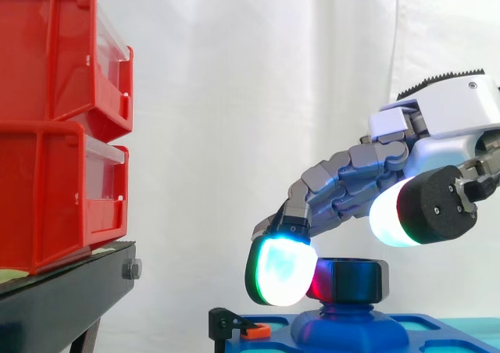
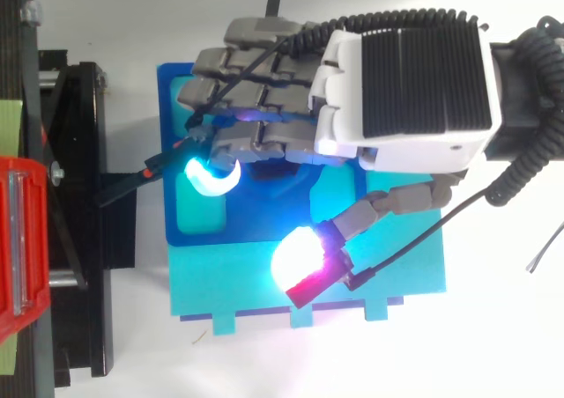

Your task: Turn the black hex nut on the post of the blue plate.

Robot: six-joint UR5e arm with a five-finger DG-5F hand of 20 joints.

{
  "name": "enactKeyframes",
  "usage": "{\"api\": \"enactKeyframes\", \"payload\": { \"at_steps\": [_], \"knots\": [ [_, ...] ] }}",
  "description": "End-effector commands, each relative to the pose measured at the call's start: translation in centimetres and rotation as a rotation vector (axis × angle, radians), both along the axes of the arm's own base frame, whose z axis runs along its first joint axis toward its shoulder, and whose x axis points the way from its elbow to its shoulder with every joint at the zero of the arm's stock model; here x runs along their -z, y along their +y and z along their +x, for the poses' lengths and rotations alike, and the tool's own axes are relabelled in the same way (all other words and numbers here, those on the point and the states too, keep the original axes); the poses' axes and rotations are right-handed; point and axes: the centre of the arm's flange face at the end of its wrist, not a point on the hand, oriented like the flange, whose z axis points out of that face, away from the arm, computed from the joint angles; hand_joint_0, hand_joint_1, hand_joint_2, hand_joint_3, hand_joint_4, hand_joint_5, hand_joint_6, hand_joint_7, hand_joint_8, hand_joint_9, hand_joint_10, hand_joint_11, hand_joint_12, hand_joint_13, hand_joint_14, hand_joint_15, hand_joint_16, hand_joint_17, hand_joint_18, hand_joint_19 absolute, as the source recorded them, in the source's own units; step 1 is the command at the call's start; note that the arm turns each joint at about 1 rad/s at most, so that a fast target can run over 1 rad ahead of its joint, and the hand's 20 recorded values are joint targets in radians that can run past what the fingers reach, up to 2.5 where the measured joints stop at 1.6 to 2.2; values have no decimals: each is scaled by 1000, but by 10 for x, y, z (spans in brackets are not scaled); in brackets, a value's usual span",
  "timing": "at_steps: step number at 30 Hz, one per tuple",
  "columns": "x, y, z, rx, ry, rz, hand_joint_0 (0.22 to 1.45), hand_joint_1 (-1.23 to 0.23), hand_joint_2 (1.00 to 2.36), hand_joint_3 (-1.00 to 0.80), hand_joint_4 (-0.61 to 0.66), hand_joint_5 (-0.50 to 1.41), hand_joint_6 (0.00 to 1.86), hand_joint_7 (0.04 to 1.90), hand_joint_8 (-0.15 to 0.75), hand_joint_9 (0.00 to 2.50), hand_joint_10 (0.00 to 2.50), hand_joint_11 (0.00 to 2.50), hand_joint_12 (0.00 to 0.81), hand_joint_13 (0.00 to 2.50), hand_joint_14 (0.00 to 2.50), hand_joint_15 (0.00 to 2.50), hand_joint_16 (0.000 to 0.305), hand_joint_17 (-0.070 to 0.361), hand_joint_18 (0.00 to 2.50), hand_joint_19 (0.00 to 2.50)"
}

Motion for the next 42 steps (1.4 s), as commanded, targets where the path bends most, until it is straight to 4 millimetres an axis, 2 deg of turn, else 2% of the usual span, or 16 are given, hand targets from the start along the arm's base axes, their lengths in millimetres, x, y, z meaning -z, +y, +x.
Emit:
{"api": "enactKeyframes", "payload": {
  "at_steps": [1,42],
  "knots": [
    [0,-4,-1,-8,1,2,473,-387,1000,-500,197,-203,502,784,229,233,0,0,367,94,3,95,59,133,17,248],
    [0,-47,-12,-58,7,11,472,-390,1000,-500,197,-203,502,785,227,229,0,0,368,94,2,92,59,132,19,247]
  ]
}}
